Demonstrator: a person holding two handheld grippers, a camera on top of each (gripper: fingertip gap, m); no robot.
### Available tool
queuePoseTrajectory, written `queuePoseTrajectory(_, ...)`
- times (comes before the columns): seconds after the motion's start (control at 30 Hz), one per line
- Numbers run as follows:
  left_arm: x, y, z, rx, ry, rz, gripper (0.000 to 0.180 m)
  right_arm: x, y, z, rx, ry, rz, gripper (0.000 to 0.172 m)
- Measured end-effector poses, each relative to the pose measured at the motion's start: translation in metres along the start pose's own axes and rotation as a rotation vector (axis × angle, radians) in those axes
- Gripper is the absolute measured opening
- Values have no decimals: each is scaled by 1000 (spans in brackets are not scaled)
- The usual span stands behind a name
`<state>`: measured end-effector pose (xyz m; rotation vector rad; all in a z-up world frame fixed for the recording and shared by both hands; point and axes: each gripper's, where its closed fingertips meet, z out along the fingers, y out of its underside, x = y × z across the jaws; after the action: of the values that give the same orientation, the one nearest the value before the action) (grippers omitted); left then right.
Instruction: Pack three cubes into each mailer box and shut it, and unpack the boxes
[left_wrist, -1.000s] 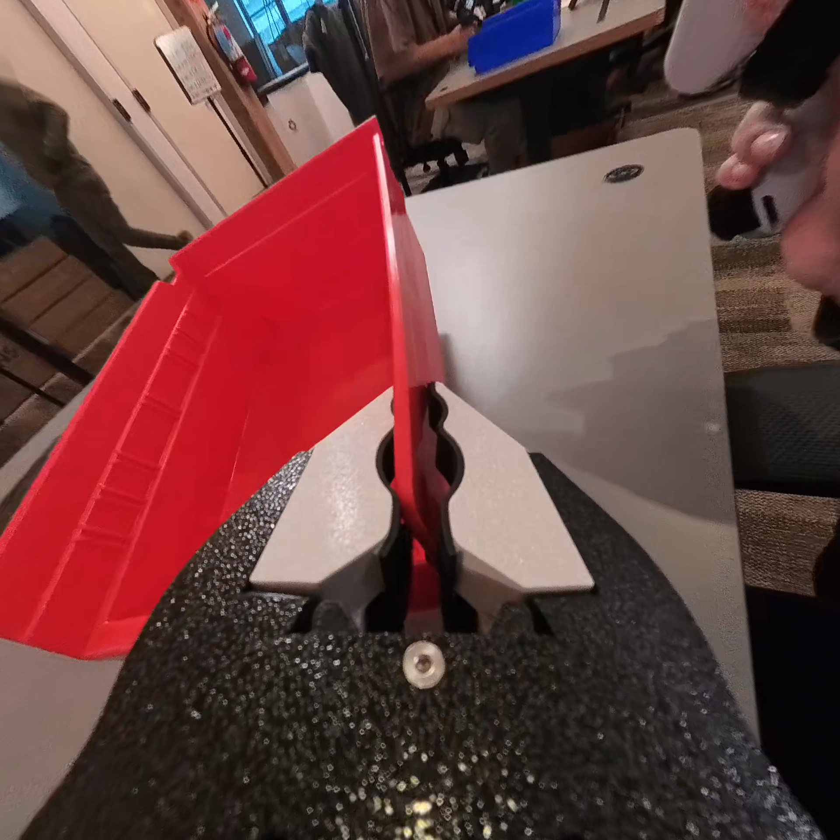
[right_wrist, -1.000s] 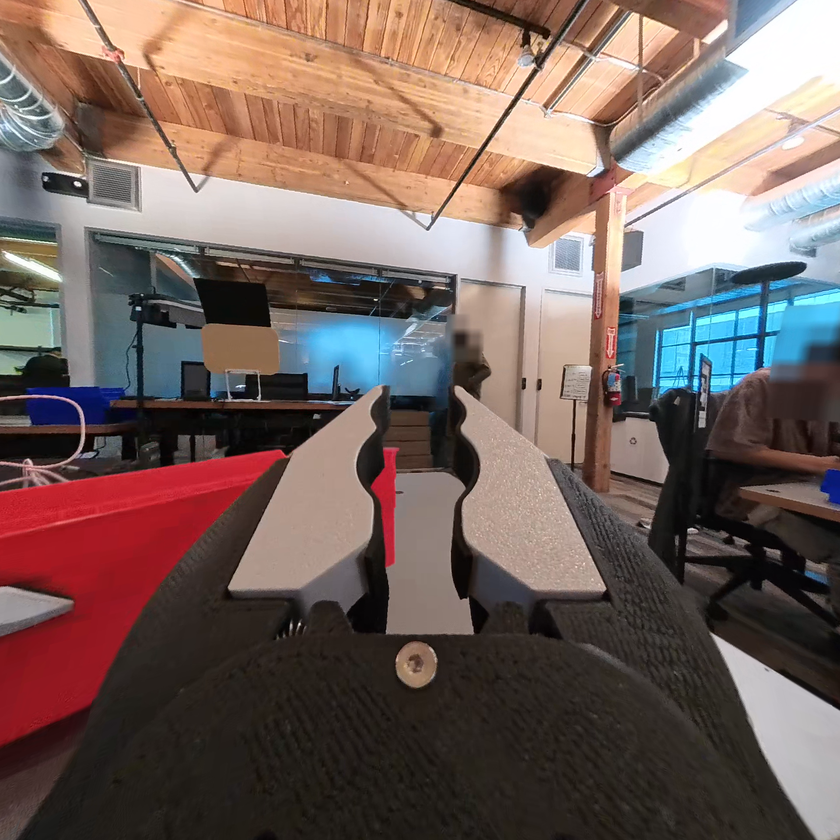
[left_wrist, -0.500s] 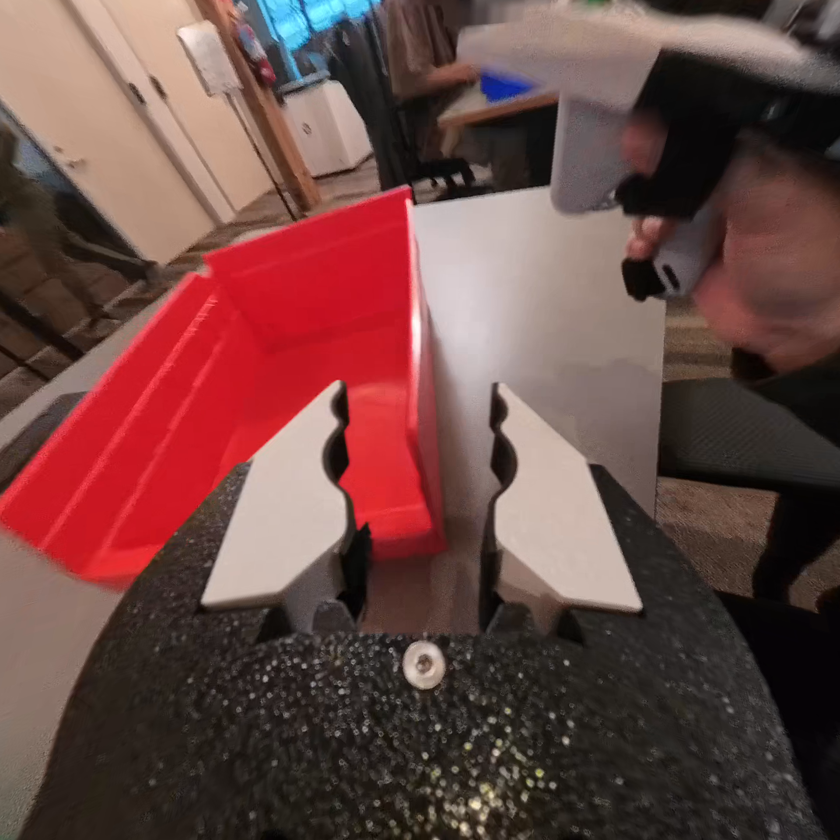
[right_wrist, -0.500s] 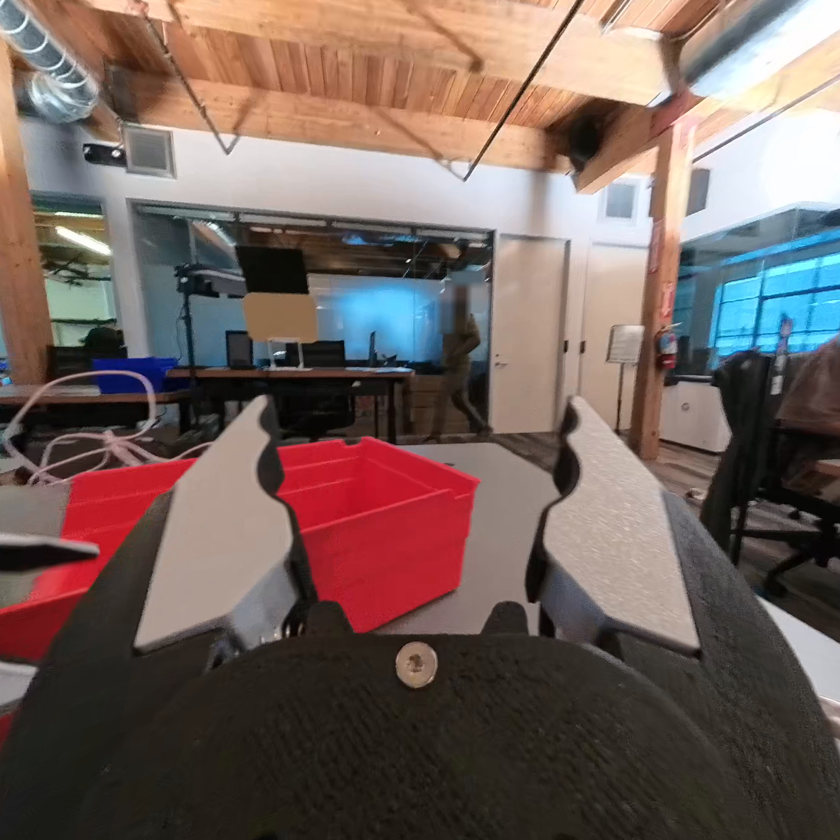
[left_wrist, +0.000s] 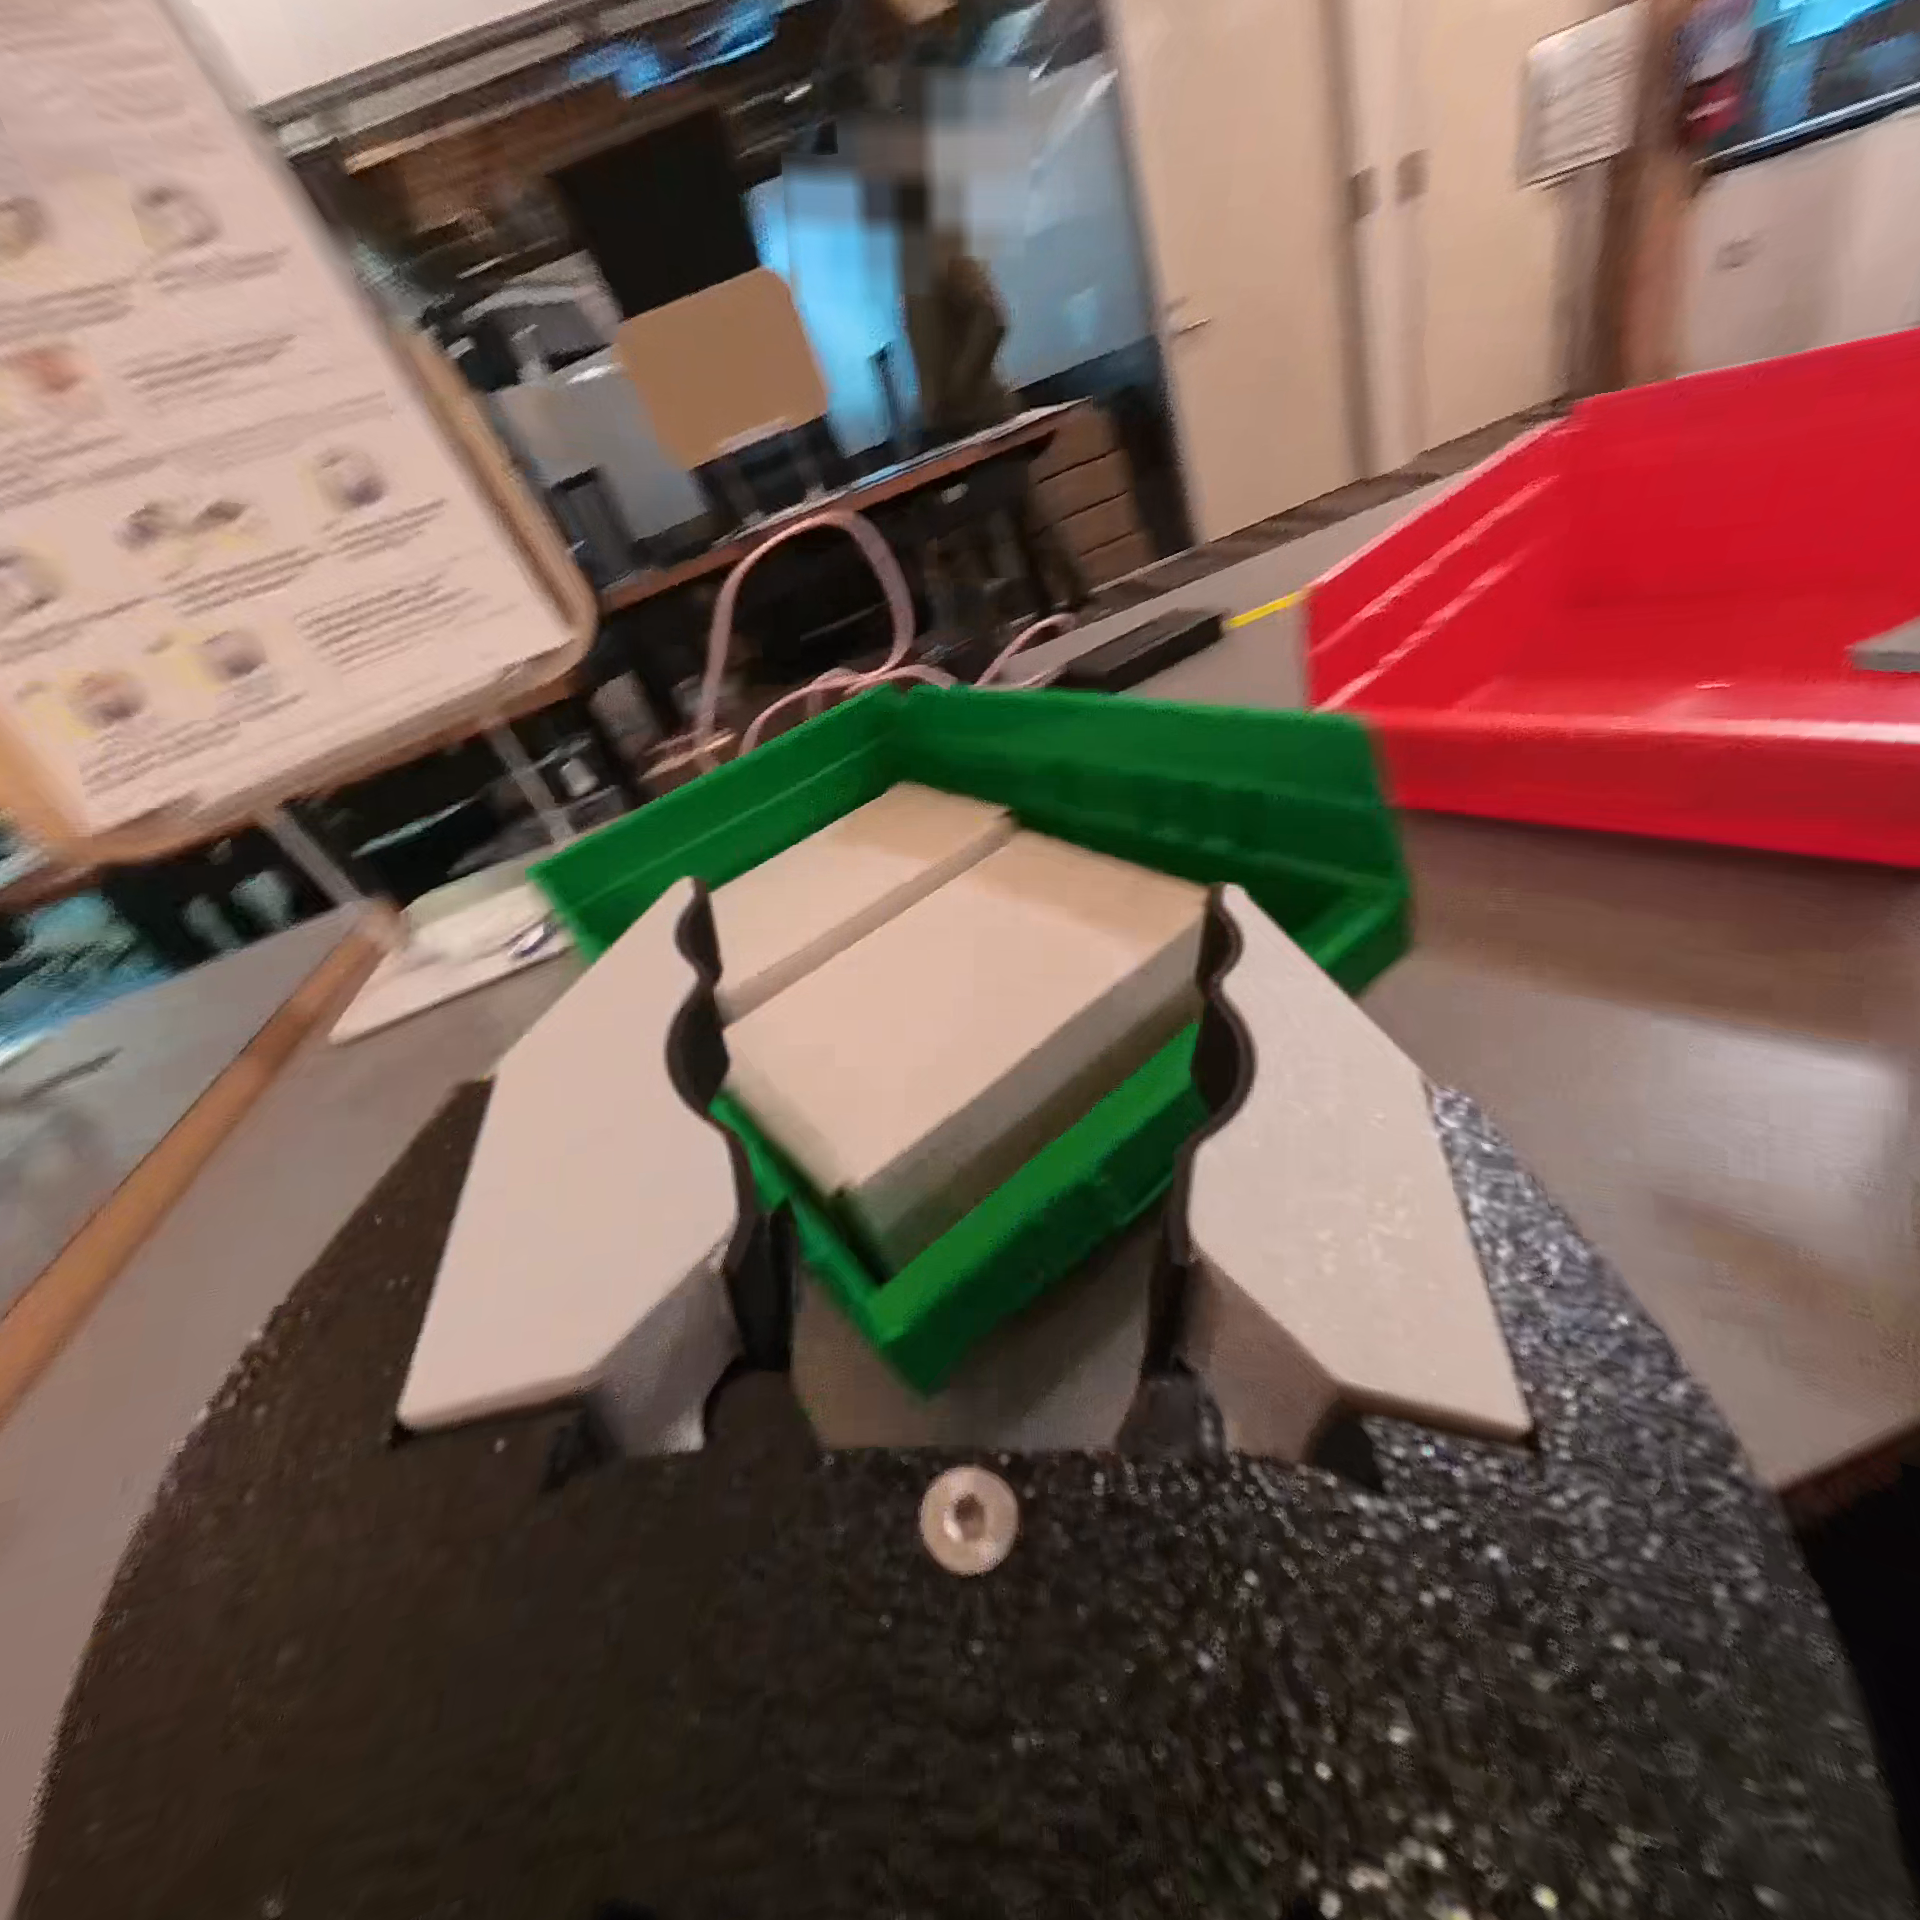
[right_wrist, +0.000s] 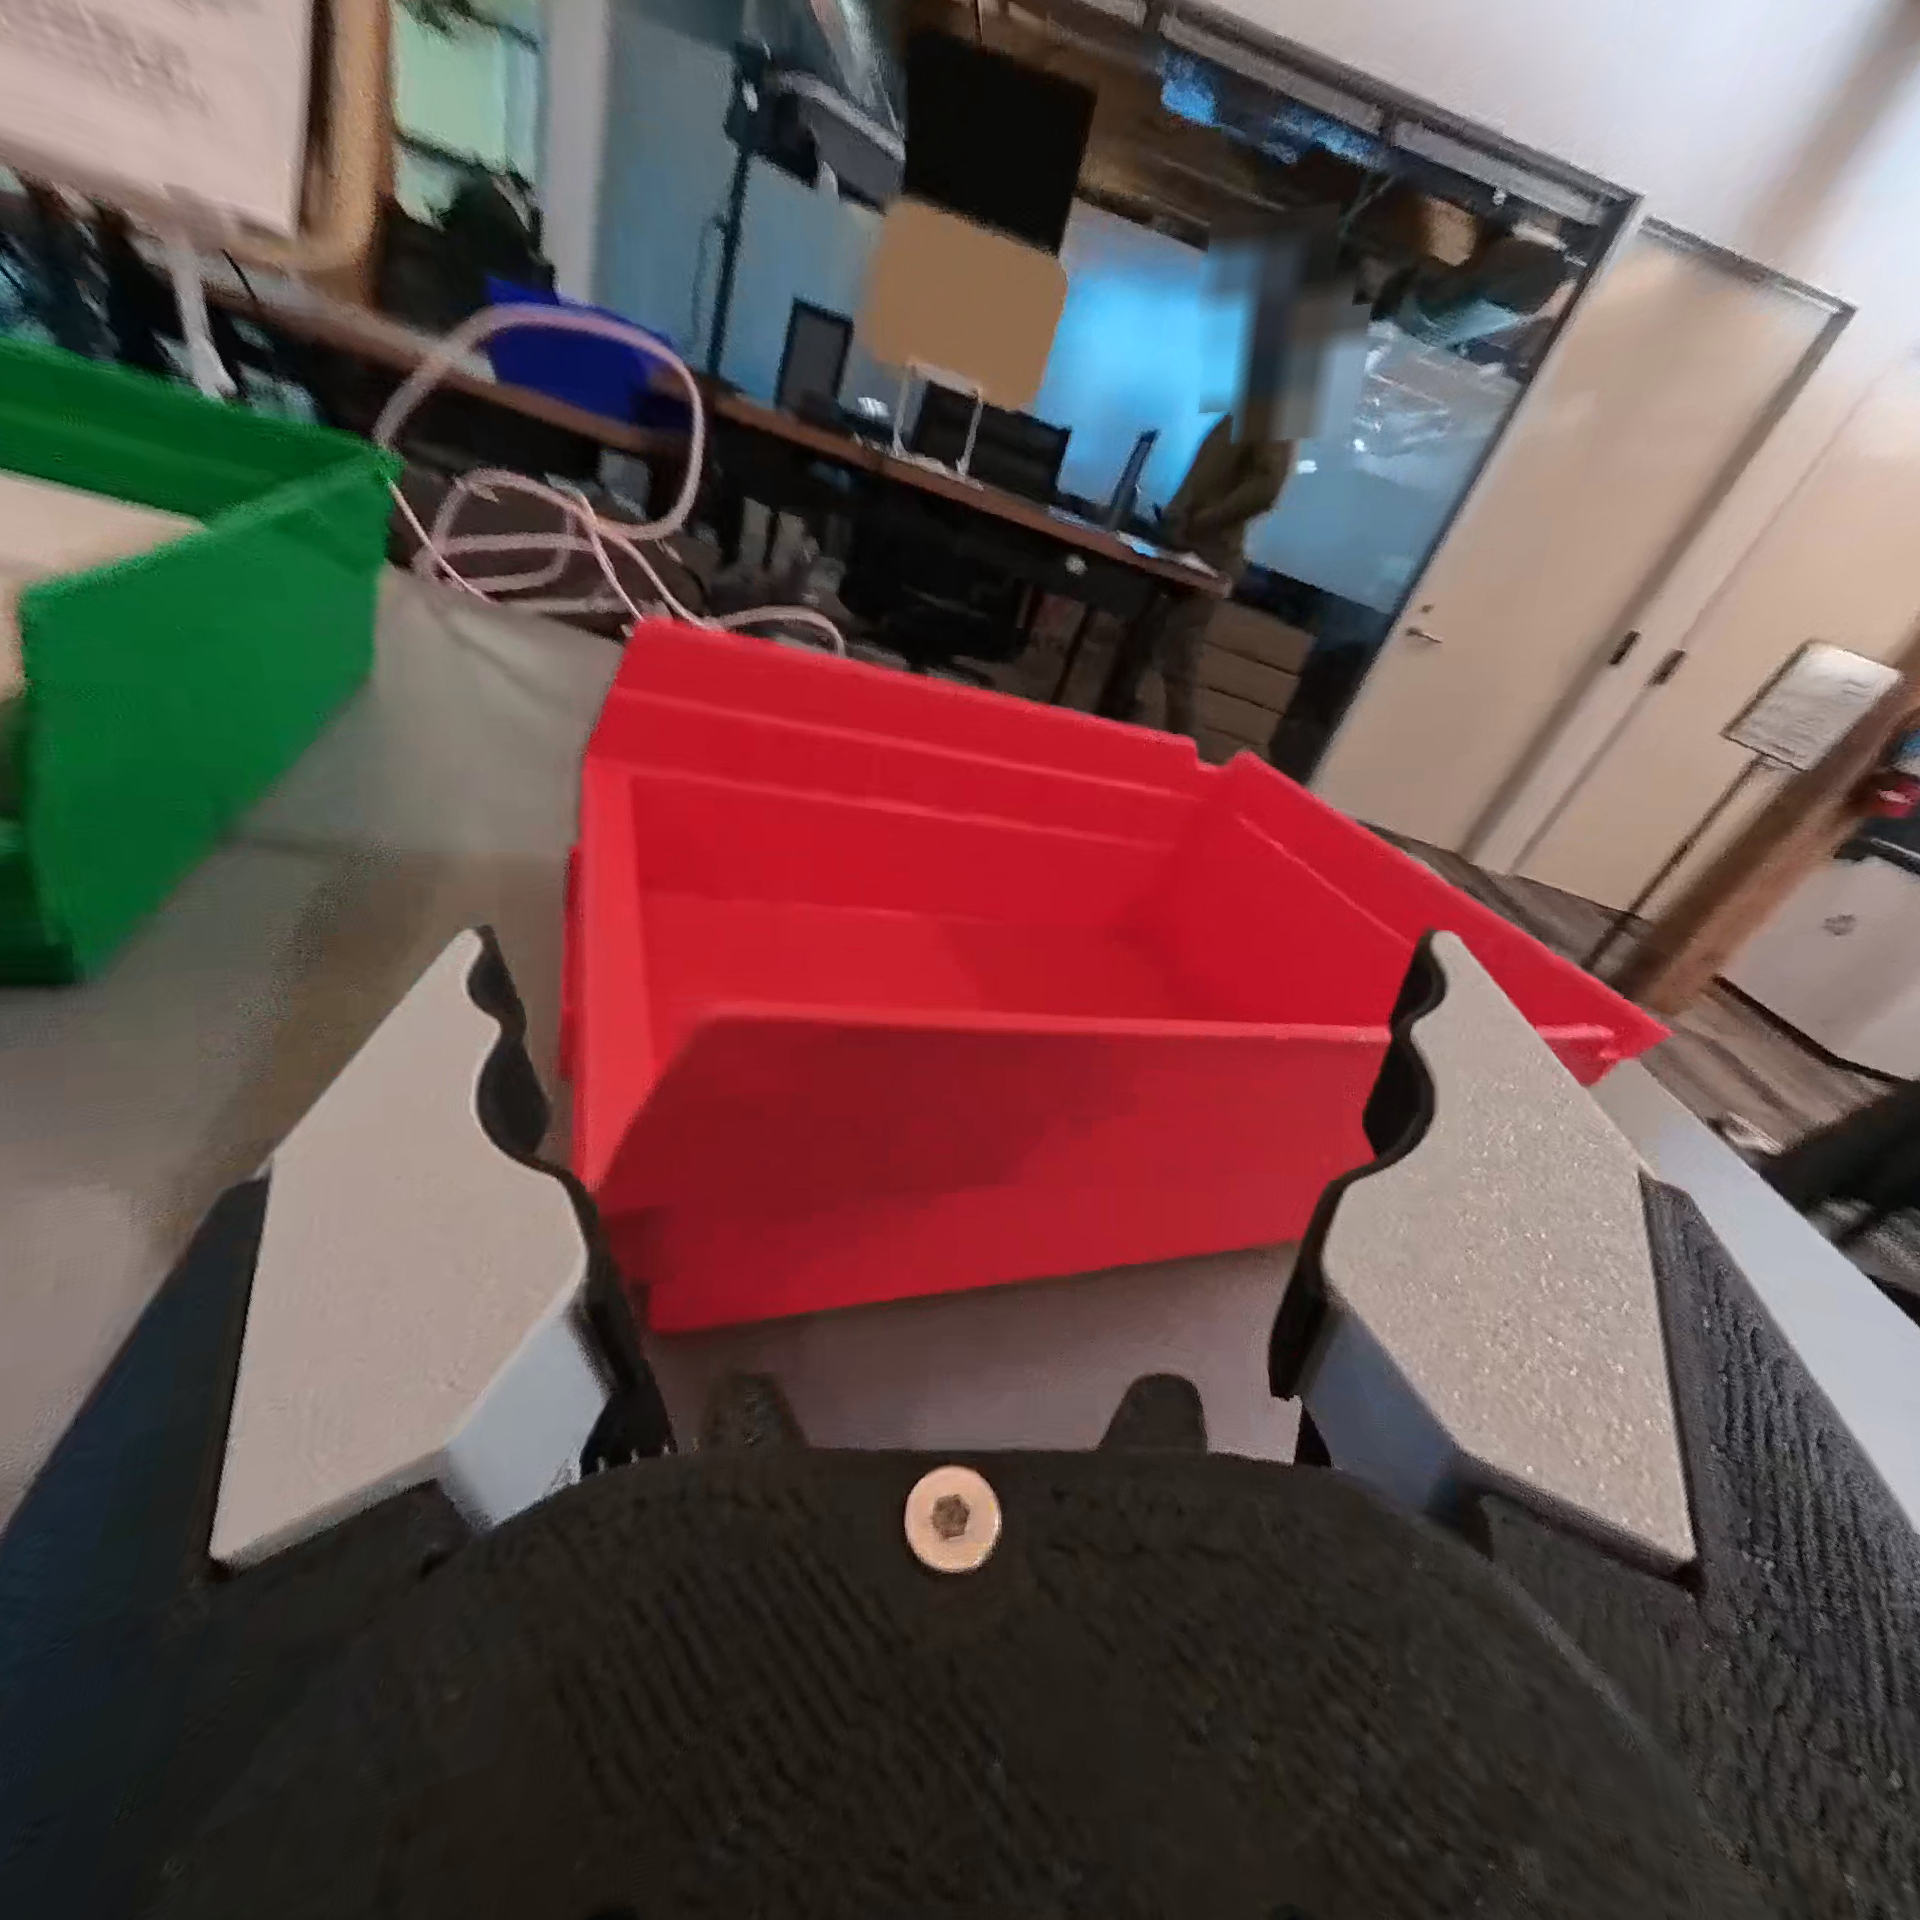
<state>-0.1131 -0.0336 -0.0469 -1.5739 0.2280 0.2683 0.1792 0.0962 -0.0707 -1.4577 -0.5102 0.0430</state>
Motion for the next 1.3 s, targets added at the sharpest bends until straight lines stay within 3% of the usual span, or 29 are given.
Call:
queuePoseTrajectory(0.13, -46, 34, -8, -82, -153, -56, 78, 18, 24, 6, -108, 23, 35, 159)
queuePoseTrajectory(0.3, -47, 72, -6, -206, -98, -181, 67, 68, 42, -16, -154, 120, 37, 147)
queuePoseTrajectory(0.43, -51, 87, -4, -253, -102, -233, 67, 116, 67, -32, -187, 199, 110, 114)
queuePoseTrajectory(0.6, -48, 106, -5, -347, -72, -286, 63, 134, 88, -37, -229, 168, 189, 72)
queuePoseTrajectory(0.8, -51, 107, -8, -325, -99, -246, 28, 137, 91, -34, -239, 87, 119, 40)
queuePoseTrajectory(0.93, -61, 109, -10, -340, -155, -150, 9, 137, 97, -33, -264, 44, 90, 5)
queuePoseTrajectory(1.3, -99, 122, -26, -361, -210, -138, 3, 165, 107, -39, -282, 101, 105, 3)
